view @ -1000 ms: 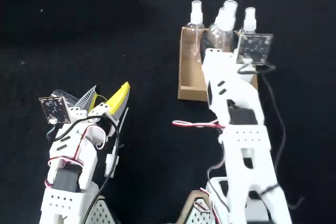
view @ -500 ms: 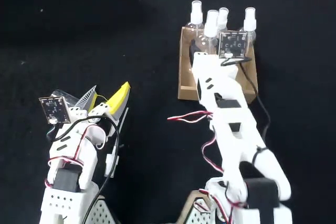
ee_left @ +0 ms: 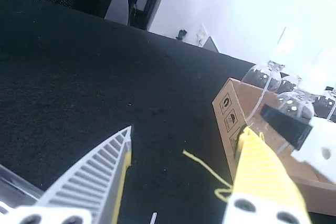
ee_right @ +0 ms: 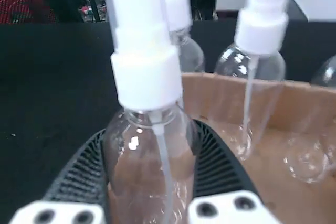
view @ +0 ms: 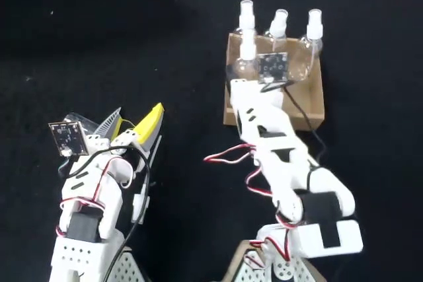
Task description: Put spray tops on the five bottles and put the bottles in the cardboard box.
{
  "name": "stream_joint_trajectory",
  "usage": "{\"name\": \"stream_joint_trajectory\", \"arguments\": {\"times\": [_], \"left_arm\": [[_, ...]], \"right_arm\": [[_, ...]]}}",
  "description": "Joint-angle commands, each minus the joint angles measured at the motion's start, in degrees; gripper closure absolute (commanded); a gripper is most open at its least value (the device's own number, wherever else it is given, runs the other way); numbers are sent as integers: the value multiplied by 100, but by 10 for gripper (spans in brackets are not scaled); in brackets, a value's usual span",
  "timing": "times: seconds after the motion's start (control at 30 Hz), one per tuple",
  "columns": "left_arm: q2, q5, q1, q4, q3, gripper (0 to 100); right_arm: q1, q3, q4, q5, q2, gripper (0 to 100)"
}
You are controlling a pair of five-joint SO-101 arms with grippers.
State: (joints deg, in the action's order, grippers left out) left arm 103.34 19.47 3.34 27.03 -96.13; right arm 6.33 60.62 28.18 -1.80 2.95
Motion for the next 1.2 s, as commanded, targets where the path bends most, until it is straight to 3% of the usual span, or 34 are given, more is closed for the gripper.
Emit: {"name": "stream_joint_trajectory", "arguments": {"times": [0.0, 0.3, 0.5, 1.17], "left_arm": [[35, 0, -40, -123, -127, 703], [35, 0, -40, -123, -127, 703], [35, 0, -40, -123, -127, 703], [35, 0, -40, -123, -127, 703]], "right_arm": [[132, -57, 264, -299, -48, 987], [141, -40, 220, -290, -57, 981], [149, -40, 211, -290, -57, 818], [536, 57, -105, -334, 242, 821]]}}
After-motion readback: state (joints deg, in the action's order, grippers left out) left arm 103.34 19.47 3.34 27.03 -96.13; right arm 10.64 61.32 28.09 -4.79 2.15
